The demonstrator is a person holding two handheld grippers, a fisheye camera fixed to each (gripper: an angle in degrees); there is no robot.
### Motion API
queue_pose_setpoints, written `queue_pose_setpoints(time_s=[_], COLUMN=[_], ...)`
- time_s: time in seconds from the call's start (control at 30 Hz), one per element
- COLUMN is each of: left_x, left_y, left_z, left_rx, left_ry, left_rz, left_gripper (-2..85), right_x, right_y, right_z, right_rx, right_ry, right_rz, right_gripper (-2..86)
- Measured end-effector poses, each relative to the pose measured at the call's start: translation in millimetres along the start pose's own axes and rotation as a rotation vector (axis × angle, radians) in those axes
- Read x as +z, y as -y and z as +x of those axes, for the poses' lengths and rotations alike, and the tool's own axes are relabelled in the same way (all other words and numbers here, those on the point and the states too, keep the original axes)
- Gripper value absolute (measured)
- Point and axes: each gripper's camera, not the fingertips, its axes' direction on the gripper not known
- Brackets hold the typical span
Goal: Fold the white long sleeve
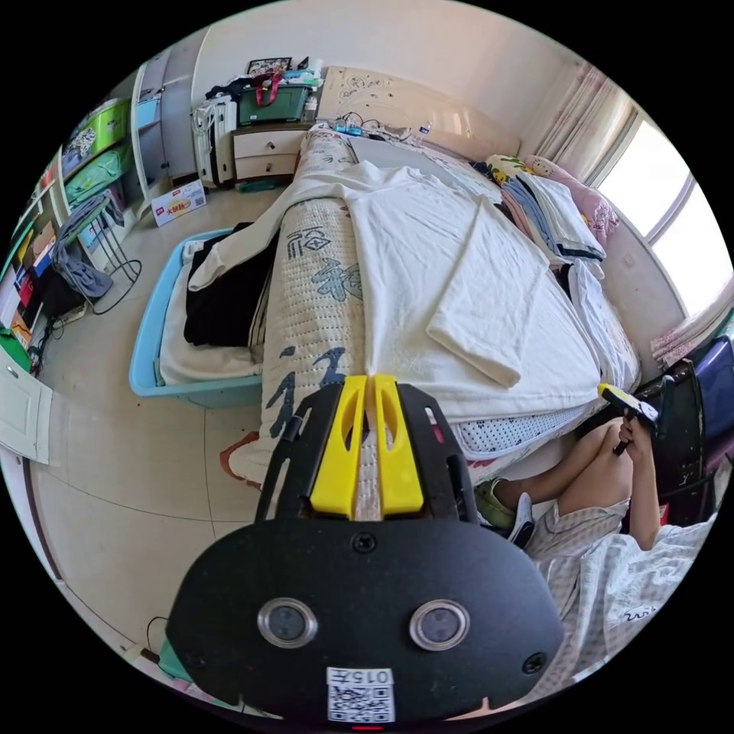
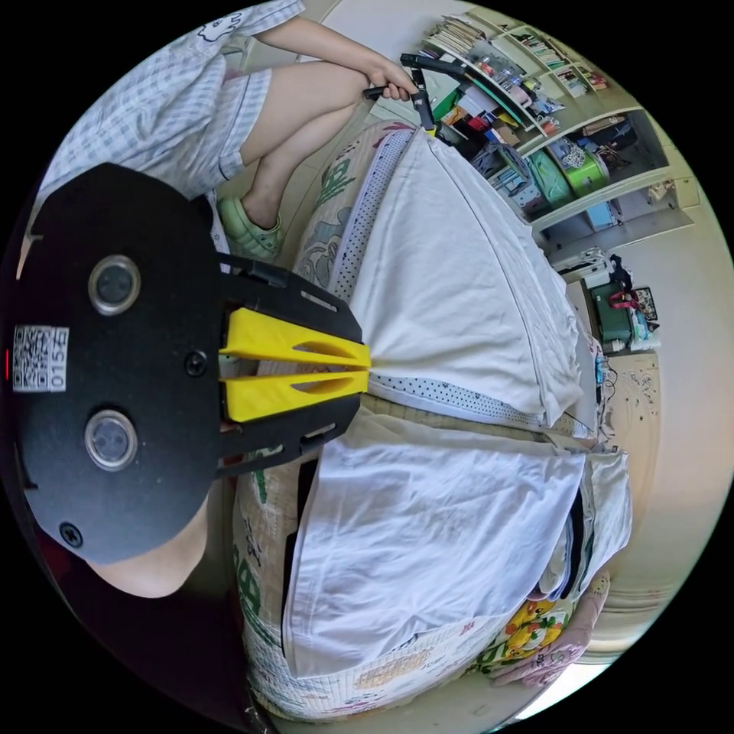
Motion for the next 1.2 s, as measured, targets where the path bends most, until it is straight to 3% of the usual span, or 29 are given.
queue_pose_setpoints(time_s=[0.13, 0.27, 0.4, 0.47, 0.67, 0.8, 1.0, 1.2], left_x=[-1.7, -9.9, -31.4, -35.1, 3.4, 25.4, 27.7, 22.1], left_y=[3.5, 9.6, 15.4, 25.9, 70.4, 84.6, 82.7, 85.0], left_z=[-0.6, -15.3, -38.5, -41.7, -29.5, -28.9, -50.2, -46.1], left_rx=[0.014, -0.031, -0.133, -0.161, -0.123, -0.101, -0.173, -0.146], left_ry=[0.015, -0.057, -0.17, -0.231, -0.222, -0.22, -0.326, -0.308], left_rz=[-0.005, -0.003, 0.127, 0.174, 0.038, -0.042, -0.017, 0.004], left_gripper=[2.1, 7.8, 9.1, 9.2, 9.9, 9.0, 4.8, 0.3], right_x=[2.4, -10.0, -27.8, -18.3, 37.1, 45.4, 50.7, 53.6], right_y=[-4.6, -18.1, -35.4, -26.3, 25.0, 20.0, 13.8, 2.8], right_z=[4.4, 42.8, 94.0, 102.6, 75.6, 80.3, 77.7, 99.7], right_rx=[0.008, 0.135, 0.339, 0.373, 0.273, 0.295, 0.239, 0.303], right_ry=[0.017, 0.175, 0.376, 0.457, 0.297, 0.307, 0.245, 0.271], right_rz=[0.005, 0.055, 0.268, 0.273, 0.076, 0.1, 0.115, 0.144], right_gripper=[2.4, 10.1, 10.7, 10.8, 11.4, 10.7, 7.8, 0.1])
